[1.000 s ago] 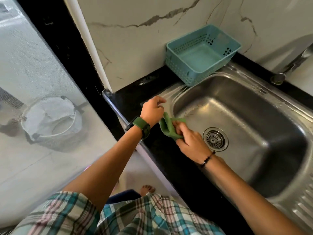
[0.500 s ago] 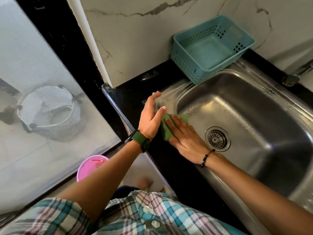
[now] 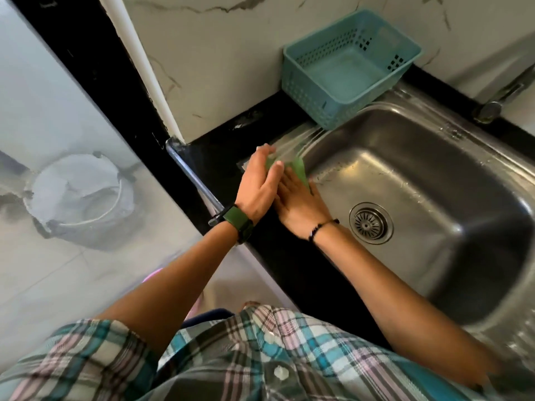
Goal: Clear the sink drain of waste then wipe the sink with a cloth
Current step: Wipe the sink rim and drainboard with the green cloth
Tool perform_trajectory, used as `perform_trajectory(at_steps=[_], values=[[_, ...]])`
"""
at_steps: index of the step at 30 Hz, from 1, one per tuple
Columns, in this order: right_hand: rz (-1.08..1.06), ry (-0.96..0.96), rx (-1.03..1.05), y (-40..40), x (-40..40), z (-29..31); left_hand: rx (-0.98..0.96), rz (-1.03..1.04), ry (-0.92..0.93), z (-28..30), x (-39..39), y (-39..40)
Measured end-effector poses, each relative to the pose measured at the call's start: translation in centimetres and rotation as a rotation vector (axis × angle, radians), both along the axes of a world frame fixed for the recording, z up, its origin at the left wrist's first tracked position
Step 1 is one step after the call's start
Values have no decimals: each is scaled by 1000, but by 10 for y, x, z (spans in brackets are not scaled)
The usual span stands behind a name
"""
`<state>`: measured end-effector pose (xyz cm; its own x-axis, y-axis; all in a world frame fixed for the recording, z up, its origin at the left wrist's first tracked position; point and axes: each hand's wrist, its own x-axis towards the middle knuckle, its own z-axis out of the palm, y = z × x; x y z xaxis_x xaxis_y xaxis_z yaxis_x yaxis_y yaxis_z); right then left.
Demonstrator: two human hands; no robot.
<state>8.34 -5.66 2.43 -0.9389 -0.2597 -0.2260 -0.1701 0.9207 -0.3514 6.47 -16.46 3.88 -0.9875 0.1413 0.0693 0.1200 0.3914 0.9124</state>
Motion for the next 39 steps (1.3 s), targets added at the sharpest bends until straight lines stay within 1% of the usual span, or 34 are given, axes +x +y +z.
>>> perform_trajectory(at_steps=[2, 5, 7, 9, 12, 15, 19, 21, 23, 24, 26, 29, 31, 33, 36, 39], values=[[-24, 28, -50, 8, 25, 4, -85, -55, 56, -3, -5, 0], [-25, -41, -61, 13, 36, 9, -77, -34, 76, -2, -7, 0], [-25, -97, -57, 13, 27, 9, -41, -12, 55, -1, -5, 0], [-37, -112, -49, 9, 19, 5, -16, -8, 32, -1, -2, 0], [-105, -93, -14, -2, 7, -6, 15, -7, 10, 1, -1, 0], [-168, -33, 14, -12, -23, -12, -5, -30, 8, 3, -1, 0], [-306, 27, -70, -17, -63, -15, 7, -17, 6, 5, 0, 0], [-323, 2, -92, -18, -68, -17, 32, 14, -7, 5, 1, -1], [-270, -51, -65, -16, -62, -14, 58, 43, -25, 5, 0, 0], [-221, -60, -15, -14, -53, -11, 63, 55, -36, 5, -1, 1], [-142, -39, 35, -10, -25, -8, 34, 57, -48, 4, -4, 3], [-153, -1, -97, -1, 23, -5, -51, 9, -15, -1, -8, 5], [-166, -22, -105, 2, 33, -4, -67, 11, -6, -3, -8, 6], [-180, -35, -79, 1, 23, -6, -64, 22, 4, -3, -7, 5], [-292, -96, -85, -1, -19, -10, -34, 13, 1, -1, -6, 4], [-495, -19, -188, -6, -55, -17, -21, -1, -14, 0, -5, 4]])
